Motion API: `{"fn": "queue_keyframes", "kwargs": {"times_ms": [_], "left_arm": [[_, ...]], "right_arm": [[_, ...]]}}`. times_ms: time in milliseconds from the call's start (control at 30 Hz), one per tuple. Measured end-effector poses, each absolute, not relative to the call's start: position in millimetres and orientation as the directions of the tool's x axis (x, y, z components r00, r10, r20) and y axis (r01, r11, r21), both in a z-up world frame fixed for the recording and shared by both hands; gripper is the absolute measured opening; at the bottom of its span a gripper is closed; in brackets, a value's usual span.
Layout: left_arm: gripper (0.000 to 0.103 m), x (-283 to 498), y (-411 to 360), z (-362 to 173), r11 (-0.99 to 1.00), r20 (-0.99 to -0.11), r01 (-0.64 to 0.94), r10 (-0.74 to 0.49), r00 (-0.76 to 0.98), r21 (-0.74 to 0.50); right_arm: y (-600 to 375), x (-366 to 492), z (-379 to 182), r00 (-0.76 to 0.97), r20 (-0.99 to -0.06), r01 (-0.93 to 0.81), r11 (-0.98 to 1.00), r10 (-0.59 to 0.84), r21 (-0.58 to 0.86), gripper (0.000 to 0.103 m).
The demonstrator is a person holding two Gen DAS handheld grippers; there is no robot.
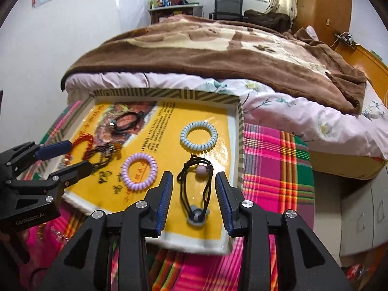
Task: Organize jewelry
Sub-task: 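Move the right tool to the clear hair claw clip and grasp it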
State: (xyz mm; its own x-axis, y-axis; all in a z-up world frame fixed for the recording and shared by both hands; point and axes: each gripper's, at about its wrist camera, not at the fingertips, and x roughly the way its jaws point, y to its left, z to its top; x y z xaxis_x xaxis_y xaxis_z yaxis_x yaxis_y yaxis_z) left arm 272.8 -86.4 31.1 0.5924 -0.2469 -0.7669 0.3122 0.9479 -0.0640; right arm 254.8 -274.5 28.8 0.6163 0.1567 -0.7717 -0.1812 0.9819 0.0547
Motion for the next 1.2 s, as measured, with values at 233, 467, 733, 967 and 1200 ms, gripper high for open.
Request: {"fn": "queue_keyframes", "kwargs": {"times_ms": [233,467,733,967,1200], "left_arm": [[0.069,215,-66,55,0.949,-0.718,0.305,-0.27,0.641,-0.084],[0.075,166,-50,59,0.945,-0.706,0.307,-0.291,0.646,-0.109],[0.076,131,-35,52,0.947,-0.704,0.292,-0.301,0.644,-0.138],[0.076,119,-12,41,0.96,-0.716,0.24,-0.27,0.643,-0.147],[0.076,114,3,35,0.964,-0.724,0.216,-0.261,0.638,-0.157]], "right_arm": [[-286,193,53,0.672,-0.717,-0.172,0.98,0.188,0.096,0.047],[-306,136,42,0.657,-0.734,-0.122,0.985,0.171,0.12,0.048],[-329,110,13,0.617,-0.769,-0.007,0.978,0.168,0.208,0.055],[-330,112,-5,0.58,-0.792,0.03,0.966,0.191,0.255,0.055],[-322,123,-14,0.56,-0.803,0.033,0.963,0.205,0.269,0.058]]}}
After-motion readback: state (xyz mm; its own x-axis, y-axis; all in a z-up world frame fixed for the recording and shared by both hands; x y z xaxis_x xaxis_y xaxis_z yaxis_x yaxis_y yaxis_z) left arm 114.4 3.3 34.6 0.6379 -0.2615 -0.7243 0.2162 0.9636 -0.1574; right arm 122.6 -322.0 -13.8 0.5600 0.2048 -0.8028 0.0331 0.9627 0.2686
